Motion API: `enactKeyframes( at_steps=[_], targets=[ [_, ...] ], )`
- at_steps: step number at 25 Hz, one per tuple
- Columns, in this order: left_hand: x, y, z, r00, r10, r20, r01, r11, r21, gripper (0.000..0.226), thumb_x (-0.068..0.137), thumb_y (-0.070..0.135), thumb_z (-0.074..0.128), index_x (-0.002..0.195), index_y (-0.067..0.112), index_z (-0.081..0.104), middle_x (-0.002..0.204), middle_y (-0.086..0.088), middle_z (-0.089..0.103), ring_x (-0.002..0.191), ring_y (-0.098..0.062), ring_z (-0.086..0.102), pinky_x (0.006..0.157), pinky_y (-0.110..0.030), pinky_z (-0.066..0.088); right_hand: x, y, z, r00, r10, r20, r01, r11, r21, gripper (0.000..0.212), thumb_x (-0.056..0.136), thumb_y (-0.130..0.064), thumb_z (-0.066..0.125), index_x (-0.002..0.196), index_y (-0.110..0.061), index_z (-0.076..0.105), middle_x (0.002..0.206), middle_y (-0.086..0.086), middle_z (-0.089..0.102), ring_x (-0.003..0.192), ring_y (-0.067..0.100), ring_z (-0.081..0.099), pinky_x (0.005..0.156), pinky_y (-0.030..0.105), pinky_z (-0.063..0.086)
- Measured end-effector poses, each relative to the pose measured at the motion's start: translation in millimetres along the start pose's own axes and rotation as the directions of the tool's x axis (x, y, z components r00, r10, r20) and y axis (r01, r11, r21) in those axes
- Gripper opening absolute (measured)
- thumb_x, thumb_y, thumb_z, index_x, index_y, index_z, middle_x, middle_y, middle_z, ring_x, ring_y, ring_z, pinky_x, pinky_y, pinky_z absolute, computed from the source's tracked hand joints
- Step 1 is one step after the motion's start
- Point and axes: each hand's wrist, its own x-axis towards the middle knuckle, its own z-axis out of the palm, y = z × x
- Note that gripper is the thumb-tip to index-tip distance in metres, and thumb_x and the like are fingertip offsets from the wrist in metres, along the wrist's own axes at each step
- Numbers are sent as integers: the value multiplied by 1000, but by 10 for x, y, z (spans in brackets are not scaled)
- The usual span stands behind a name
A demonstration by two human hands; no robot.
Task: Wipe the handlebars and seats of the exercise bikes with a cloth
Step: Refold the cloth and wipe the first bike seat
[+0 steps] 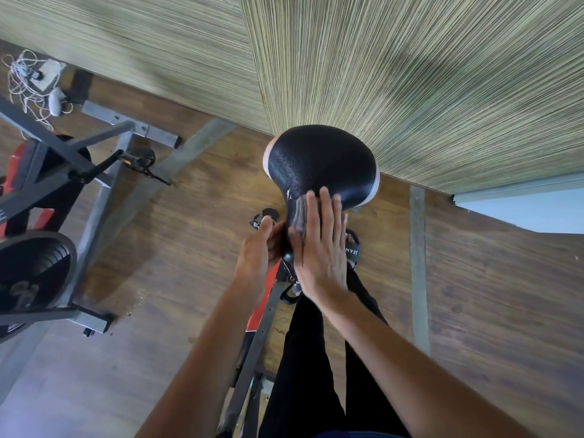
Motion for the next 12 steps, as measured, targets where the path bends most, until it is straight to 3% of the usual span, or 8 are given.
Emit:
enactKeyframes(
  at_steps=[3, 6, 9, 12],
  targets=[
    [-11, -18, 19, 1000, -3, 0, 3, 999, 46, 50, 107, 40, 30, 134, 8, 59, 124, -2, 68, 113, -13, 62, 97, -27, 42, 620, 160, -133, 998, 48, -50, -54, 991, -120, 61, 107, -44, 19, 158, -11, 20, 165, 12, 18, 154, 30, 10, 125, 47, 10],
    [-23, -5, 27, 1000, -12, -3, 12, 999, 50, 51, 107, 40, 29, 137, 8, 56, 135, -8, 62, 119, -17, 58, 102, -30, 39, 1269, 224, -268, 992, 102, -79, -118, 962, -245, 57, 106, -42, 29, 152, -10, 32, 153, 12, 39, 145, 32, 32, 121, 46, 25],
    [-12, -13, 17, 1000, -27, -12, 27, 999, 45, 51, 107, 42, 30, 136, 9, 55, 135, -8, 62, 124, -19, 57, 106, -33, 38, 1816, 229, -424, 967, 235, 99, -212, 957, -200, 47, 106, -39, 26, 137, -11, 48, 129, 10, 57, 119, 30, 52, 97, 44, 41],
    [14, -7, 8, 999, -44, -14, 45, 999, 24, 52, 106, 44, 32, 136, 8, 56, 136, -9, 61, 110, -15, 61, 102, -31, 41, 2145, 266, -578, 841, 362, 402, -341, 932, -125, 42, 104, -35, 27, 119, -8, 56, 111, 7, 60, 96, 27, 56, 85, 39, 39]
  ],
)
